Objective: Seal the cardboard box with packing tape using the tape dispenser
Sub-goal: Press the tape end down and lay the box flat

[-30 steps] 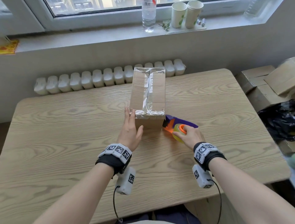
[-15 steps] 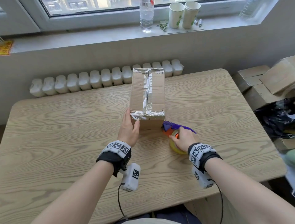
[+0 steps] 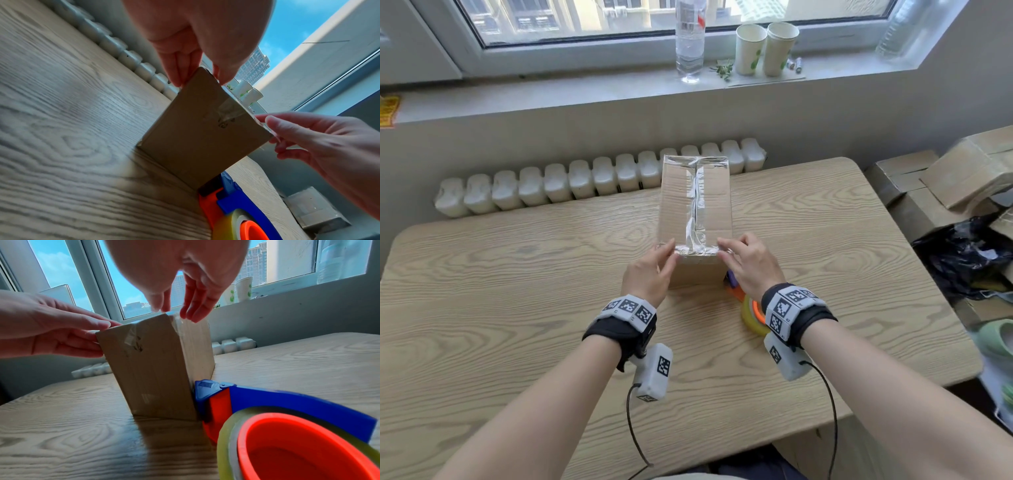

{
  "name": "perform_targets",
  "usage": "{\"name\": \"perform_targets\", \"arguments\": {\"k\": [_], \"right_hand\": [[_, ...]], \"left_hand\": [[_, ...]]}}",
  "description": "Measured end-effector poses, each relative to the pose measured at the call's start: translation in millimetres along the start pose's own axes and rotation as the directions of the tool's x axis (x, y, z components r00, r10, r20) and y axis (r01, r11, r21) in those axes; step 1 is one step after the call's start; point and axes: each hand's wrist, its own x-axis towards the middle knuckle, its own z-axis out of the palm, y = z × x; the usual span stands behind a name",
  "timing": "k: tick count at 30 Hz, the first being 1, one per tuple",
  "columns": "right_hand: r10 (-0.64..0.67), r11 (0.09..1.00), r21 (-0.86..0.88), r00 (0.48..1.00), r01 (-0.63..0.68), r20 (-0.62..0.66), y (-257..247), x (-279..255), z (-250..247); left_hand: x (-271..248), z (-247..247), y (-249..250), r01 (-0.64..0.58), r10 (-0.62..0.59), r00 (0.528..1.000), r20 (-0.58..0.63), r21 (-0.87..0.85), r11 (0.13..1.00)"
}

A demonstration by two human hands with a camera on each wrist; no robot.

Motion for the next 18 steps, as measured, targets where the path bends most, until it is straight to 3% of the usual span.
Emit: {"name": "perform_targets", "arguments": {"k": [9, 14, 18], "right_hand": [[-0.078, 0.994, -0.082, 0.997, 0.076, -0.023, -3.2, 6.2, 3.6], [-0.057, 0.996, -0.063, 0.995, 0.062, 0.083, -4.8, 13.0, -10.9], [-0.070, 0.997, -0.012, 0.964, 0.076, 0.255, -0.4, 22.1, -37.5]], "left_hand": [[9.1, -5.5, -1.8, -0.082, 0.079, 0.997, 0.025, 0.109, 0.991], [11.9, -12.6, 1.3, -0.055, 0.047, 0.995, 0.087, 0.086, 0.995], [19.0, -28.1, 1.5, -0.077, 0.053, 0.968, 0.246, 0.086, 0.993]]}}
